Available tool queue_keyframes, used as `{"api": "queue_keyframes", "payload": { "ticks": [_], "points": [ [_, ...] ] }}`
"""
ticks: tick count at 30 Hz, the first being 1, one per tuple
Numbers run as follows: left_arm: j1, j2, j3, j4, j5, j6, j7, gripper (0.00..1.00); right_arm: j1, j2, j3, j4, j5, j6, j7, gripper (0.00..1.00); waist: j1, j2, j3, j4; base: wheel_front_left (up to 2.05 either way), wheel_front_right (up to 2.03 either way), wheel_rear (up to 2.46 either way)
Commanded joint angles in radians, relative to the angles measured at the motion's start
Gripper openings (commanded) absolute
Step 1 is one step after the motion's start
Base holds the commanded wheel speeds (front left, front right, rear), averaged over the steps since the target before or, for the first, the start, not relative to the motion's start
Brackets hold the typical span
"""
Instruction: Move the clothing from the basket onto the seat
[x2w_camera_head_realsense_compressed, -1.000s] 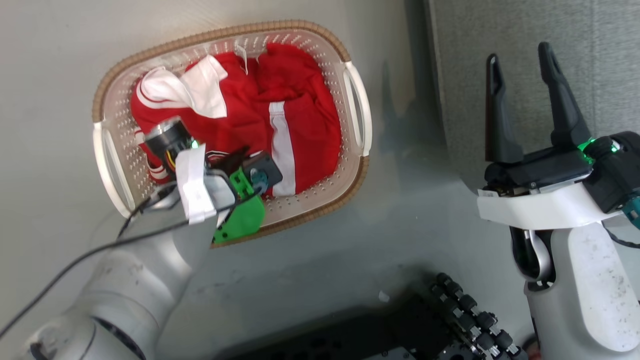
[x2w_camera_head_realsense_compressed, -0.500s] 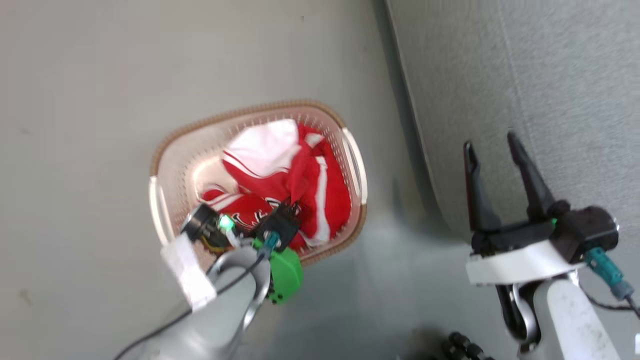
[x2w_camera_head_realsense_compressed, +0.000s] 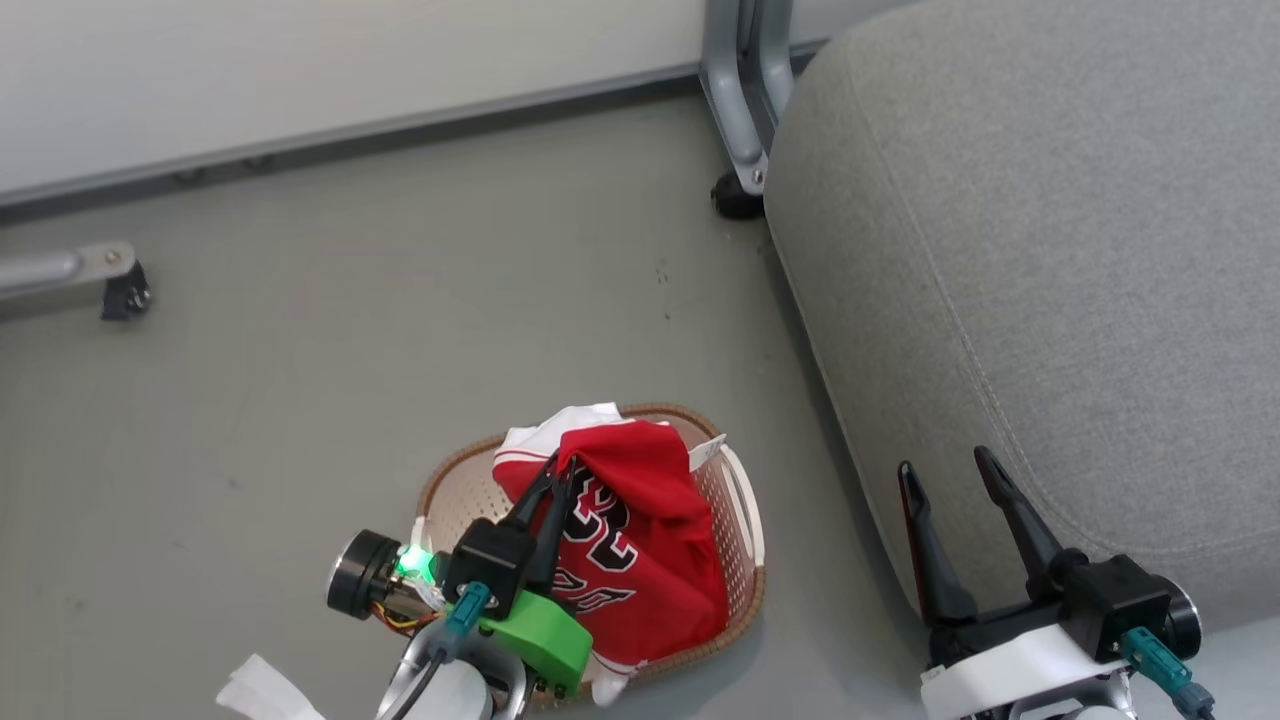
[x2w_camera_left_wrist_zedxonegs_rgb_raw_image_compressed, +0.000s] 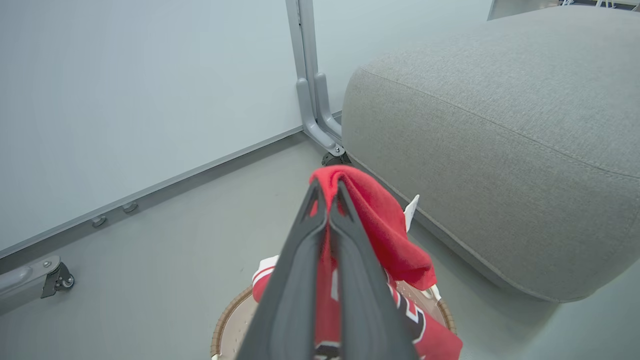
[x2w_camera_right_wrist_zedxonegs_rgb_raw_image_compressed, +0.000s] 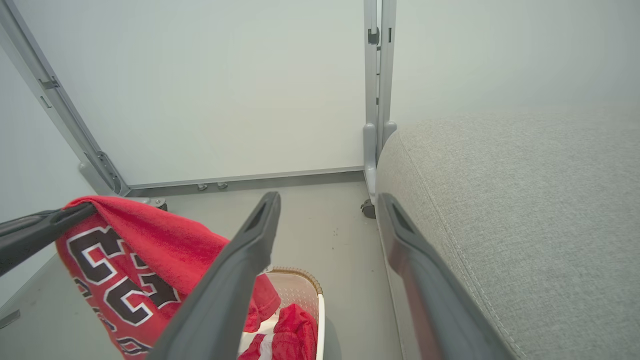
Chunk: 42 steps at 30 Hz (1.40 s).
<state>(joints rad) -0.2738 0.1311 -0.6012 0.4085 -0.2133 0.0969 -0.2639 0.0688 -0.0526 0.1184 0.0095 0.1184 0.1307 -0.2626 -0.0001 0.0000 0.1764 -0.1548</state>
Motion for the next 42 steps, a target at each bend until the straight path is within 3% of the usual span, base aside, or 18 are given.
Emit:
{"api": "queue_keyframes", "payload": {
  "ticks": [1, 9, 17, 28, 39, 40, 42],
  "points": [
    [0.031, 0.006, 0.016, -0.027, 0.015, -0.004, -0.001, 0.00, 0.028, -0.004, 0.006, 0.003, 0.000, 0.000, -0.003, 1.00, 0.0001, 0.0000, -0.198, 0.042, 0.00, 0.00, 0.00],
    [0.068, 0.001, 0.099, -0.173, 0.046, -0.017, -0.001, 0.00, 0.060, -0.002, 0.034, 0.003, 0.013, 0.000, -0.003, 1.00, 0.0001, 0.0000, -0.235, 0.051, 0.00, 0.00, 0.00],
    [0.024, -0.010, 0.114, -0.244, 0.074, -0.055, -0.001, 0.00, 0.050, 0.000, 0.064, -0.011, 0.025, 0.000, -0.003, 1.00, 0.0001, 0.0000, -0.232, 0.055, 0.00, 0.00, 0.00],
    [-0.065, -0.040, 0.038, -0.232, 0.105, -0.116, -0.001, 0.00, -0.066, -0.059, 0.284, 0.010, 0.089, 0.000, -0.003, 1.00, 0.0001, 0.0000, -0.210, 0.050, 0.00, 0.00, 0.00],
    [-0.112, -0.063, -0.041, -0.258, 0.106, -0.133, 0.029, 0.00, -0.102, -0.080, 0.322, 0.162, 0.119, 0.000, -0.003, 1.00, 0.0001, 0.0000, -0.206, 0.071, 0.00, 0.00, 0.00],
    [-0.113, -0.063, -0.042, -0.256, 0.102, -0.135, 0.031, 0.00, -0.094, -0.081, 0.330, 0.179, 0.121, 0.000, -0.003, 0.93, 0.0001, 0.0000, -0.207, 0.072, 0.00, 0.00, 0.00],
    [-0.114, -0.060, -0.046, -0.253, 0.100, -0.138, 0.033, 0.00, -0.089, -0.091, 0.368, 0.205, 0.136, 0.000, -0.003, 0.00, 0.0001, 0.0000, -0.207, 0.074, 0.00, 0.00, 0.00]
  ]
}}
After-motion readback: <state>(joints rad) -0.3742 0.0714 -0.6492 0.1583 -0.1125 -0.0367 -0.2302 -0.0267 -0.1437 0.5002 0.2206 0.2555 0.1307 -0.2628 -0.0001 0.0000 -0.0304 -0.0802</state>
